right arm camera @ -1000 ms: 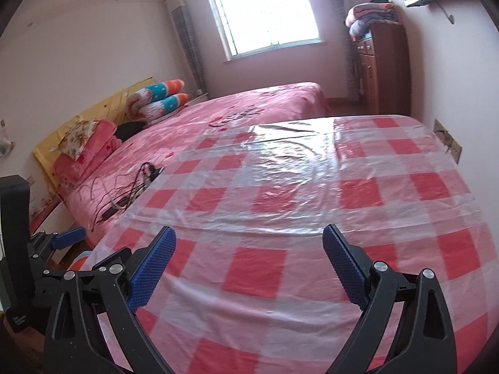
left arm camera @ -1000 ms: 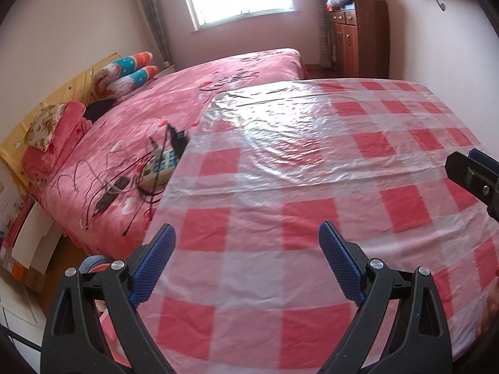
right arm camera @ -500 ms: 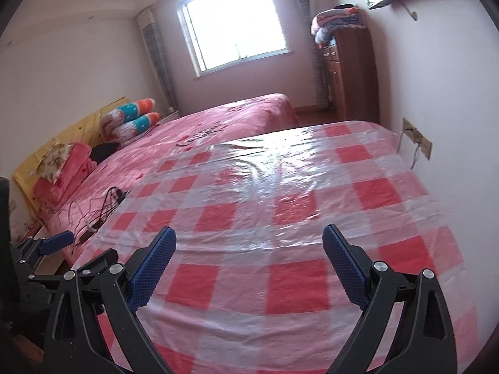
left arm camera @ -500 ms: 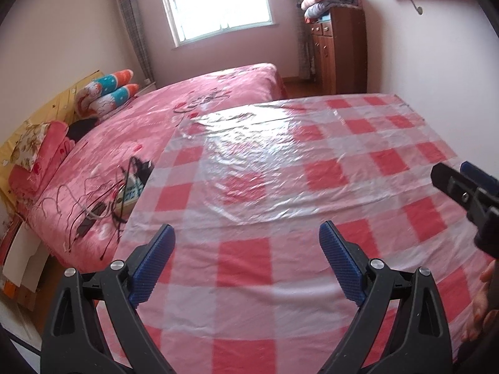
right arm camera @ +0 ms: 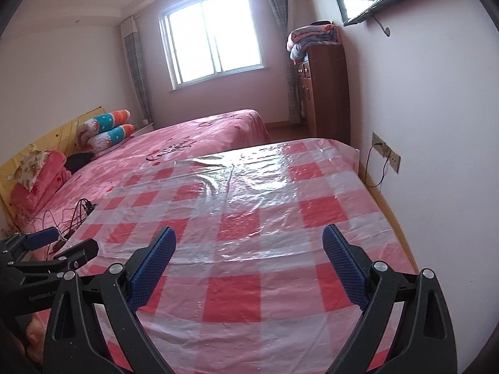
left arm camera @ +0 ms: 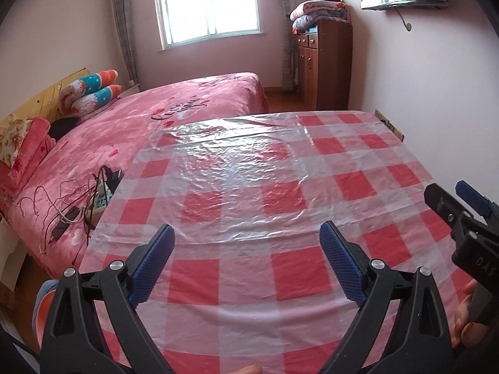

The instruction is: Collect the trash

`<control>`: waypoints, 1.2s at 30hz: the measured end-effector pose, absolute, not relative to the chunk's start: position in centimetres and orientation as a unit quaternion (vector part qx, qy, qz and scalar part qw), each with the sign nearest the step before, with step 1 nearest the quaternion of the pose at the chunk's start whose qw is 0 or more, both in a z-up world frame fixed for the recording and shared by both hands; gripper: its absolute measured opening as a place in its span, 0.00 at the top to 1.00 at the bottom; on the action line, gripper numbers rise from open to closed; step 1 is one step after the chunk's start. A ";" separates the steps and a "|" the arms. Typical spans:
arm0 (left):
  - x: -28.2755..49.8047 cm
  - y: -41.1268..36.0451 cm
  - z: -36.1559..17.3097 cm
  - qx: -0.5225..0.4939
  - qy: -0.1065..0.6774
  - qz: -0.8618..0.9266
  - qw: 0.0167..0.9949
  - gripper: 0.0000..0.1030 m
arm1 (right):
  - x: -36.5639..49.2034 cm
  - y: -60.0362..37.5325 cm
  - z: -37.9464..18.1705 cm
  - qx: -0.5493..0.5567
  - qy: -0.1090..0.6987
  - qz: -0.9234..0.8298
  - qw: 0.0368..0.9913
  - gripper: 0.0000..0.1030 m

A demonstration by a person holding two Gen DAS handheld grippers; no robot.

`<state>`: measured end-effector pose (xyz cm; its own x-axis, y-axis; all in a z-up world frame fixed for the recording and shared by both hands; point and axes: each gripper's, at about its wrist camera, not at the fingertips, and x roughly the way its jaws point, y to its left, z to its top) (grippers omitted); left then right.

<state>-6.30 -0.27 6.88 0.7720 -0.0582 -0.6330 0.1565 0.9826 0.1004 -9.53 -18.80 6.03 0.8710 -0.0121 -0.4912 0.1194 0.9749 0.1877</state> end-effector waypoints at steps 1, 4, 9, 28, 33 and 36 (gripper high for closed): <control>-6.3 -0.4 6.9 0.075 0.331 -0.056 0.939 0.08 | -9.6 -18.9 6.0 0.105 0.251 -0.036 0.962 0.09; -6.4 -0.5 7.0 0.072 0.326 -0.056 0.941 0.08 | -9.7 -18.9 6.1 0.097 0.251 -0.040 0.962 0.09; -6.2 -0.6 6.8 0.071 0.329 -0.053 0.940 0.08 | -9.6 -18.6 5.9 0.085 0.254 -0.039 0.963 0.09; -6.0 -0.5 6.2 0.072 0.328 -0.046 0.941 0.05 | -8.9 -17.5 5.2 0.064 0.269 -0.034 0.960 0.09; -5.7 -0.5 5.7 0.071 0.332 -0.045 0.940 0.05 | -8.5 -17.1 4.9 0.054 0.278 -0.031 0.958 0.09; -5.5 -0.3 5.5 0.068 0.332 -0.046 0.940 0.05 | -8.3 -17.0 4.8 0.054 0.282 -0.029 0.957 0.09</control>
